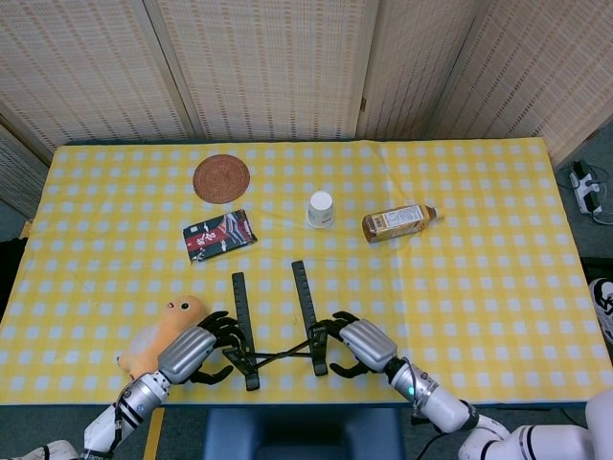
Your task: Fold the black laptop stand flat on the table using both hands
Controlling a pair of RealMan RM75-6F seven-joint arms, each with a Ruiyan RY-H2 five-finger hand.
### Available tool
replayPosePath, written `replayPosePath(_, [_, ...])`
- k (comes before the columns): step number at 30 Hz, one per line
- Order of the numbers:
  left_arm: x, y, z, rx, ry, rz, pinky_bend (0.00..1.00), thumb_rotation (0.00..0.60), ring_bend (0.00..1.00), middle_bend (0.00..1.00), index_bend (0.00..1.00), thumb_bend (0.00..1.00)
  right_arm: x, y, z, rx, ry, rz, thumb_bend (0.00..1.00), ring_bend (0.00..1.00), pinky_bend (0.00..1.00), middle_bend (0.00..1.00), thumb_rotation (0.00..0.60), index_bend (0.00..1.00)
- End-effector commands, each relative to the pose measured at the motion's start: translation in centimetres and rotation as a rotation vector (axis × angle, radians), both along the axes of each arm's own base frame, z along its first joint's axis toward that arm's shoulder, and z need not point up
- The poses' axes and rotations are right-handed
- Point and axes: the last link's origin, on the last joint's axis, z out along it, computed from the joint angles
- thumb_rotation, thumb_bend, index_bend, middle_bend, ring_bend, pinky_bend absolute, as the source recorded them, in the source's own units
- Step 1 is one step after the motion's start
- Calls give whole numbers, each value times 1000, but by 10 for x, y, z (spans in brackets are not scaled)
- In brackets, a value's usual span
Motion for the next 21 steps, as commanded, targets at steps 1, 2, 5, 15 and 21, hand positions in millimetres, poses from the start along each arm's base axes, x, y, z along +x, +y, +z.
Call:
replayPosePath(1, [0,-1,0,-1,1,-6,105,600,178,340,537,425,-1,-1,1,-19,-2,-13,387,274,122,234,600,196])
replayPosePath(2, [0,-1,0,-1,2,-6,105,600,178,340,539,425,-1,-2,1,-24,-2,-16,387,274,122,234,600,196])
replayPosePath(5, [-1,-1,0,-2,5,-5,104,600,178,340,544,425,-1,-3,0,-31,-7,-41,387,274,122,239,600,196])
replayPosePath(15, [-4,0,1,3,4,3,100,600,172,340,544,425,4,-5,-11,-28,7,-73,387,279,122,267,600,405])
replayPosePath(21, [-7,0,0,2,4,9,100,600,170,338,543,425,3,-7,-11,-25,27,-81,387,278,122,267,600,411])
